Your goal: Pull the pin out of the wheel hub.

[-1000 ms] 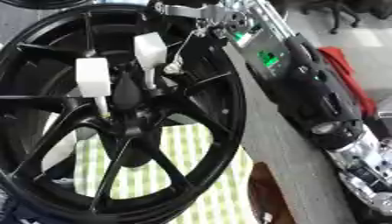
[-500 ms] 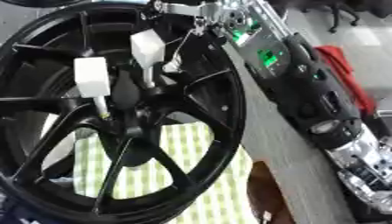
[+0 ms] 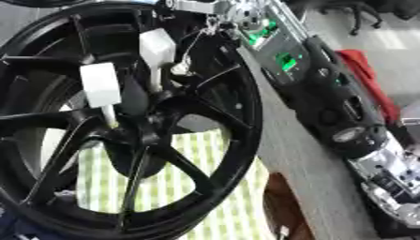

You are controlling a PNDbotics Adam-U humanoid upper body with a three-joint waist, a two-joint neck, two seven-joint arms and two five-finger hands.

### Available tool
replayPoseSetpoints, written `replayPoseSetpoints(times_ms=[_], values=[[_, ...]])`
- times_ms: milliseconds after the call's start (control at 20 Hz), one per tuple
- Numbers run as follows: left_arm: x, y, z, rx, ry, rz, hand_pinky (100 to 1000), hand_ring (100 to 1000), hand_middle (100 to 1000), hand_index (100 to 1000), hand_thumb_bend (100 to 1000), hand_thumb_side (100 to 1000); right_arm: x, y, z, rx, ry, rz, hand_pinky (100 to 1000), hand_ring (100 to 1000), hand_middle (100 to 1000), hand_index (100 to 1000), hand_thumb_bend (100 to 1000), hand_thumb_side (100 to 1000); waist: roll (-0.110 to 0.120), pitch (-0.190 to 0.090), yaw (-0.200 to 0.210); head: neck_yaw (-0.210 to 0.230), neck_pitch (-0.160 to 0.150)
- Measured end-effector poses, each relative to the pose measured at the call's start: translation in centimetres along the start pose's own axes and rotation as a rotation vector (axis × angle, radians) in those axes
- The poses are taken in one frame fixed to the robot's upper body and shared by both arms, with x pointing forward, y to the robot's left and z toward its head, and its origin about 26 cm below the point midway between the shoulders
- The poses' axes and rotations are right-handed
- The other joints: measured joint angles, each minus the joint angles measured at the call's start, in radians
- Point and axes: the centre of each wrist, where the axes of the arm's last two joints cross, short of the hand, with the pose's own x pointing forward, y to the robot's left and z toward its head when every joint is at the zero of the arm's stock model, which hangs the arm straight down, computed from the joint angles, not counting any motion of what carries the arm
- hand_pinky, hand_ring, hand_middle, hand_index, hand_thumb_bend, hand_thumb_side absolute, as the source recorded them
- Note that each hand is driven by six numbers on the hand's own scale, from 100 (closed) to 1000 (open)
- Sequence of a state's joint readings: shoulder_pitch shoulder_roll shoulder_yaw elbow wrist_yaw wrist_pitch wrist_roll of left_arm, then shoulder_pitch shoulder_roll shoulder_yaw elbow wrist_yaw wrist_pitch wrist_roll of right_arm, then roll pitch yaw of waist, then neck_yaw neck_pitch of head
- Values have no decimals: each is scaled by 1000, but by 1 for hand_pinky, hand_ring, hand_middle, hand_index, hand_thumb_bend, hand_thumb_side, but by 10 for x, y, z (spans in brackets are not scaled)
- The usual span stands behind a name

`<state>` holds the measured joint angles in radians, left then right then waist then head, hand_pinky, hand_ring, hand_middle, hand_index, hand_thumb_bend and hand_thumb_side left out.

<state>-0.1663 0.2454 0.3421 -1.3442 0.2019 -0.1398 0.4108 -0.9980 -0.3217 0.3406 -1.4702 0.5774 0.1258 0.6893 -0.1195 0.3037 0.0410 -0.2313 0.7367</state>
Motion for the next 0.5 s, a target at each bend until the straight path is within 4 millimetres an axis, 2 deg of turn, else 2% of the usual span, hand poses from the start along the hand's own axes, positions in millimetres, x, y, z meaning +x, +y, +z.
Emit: replayPoseSetpoints(times_ms=[500], values=[[0,0,0,-5,6,-3,805,883,584,743,658,513,1,-4,3,-23,17,-17,616,551,305,454,305,138,-5,-1,-2,0,0]])
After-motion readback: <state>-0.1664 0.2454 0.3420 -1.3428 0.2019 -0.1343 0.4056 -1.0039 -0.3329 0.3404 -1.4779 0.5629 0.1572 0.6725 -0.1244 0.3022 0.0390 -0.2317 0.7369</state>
